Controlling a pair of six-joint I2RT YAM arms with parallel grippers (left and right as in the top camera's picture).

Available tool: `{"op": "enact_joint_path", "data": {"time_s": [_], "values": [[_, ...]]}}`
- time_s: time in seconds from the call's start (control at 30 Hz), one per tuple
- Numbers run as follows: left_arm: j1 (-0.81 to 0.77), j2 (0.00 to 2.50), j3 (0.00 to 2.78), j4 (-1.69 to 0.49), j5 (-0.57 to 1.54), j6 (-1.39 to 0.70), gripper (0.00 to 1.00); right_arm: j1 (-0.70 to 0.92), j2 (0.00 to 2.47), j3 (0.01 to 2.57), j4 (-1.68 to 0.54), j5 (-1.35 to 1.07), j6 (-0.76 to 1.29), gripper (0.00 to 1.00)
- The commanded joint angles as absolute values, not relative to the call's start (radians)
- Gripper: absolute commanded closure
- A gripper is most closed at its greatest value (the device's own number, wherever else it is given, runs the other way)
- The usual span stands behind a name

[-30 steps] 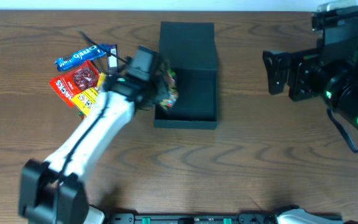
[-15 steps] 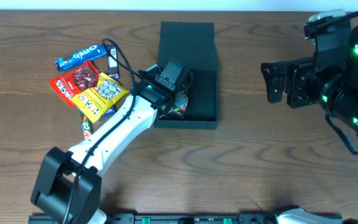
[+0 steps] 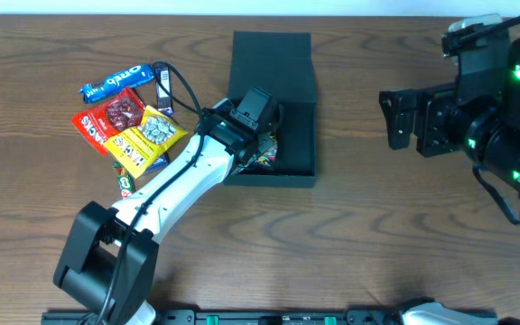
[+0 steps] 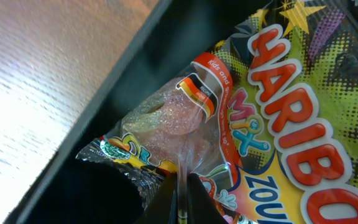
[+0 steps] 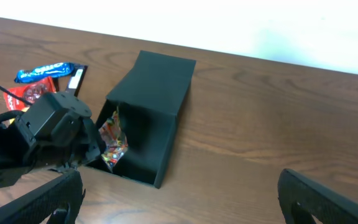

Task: Pack container
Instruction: 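Carry the Haribo bag into the black box with the left gripper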

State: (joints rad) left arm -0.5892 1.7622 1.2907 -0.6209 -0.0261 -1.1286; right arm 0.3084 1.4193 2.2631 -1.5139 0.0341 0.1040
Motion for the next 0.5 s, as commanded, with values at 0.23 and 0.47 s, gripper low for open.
{"op": "enact_joint_path", "data": {"time_s": [0.23,0.47], "values": [[-0.588,1.771,1.299,-0.658,-0.011,-1.216,0.94,0.3,1.419,2.264,-1.515,0.042,0.12,0.01],[-0.588,1.771,1.299,-0.647,-0.033,-1.201,0.87,0.3,1.419,2.264,-1.516,0.041,0.12,0.01]]}}
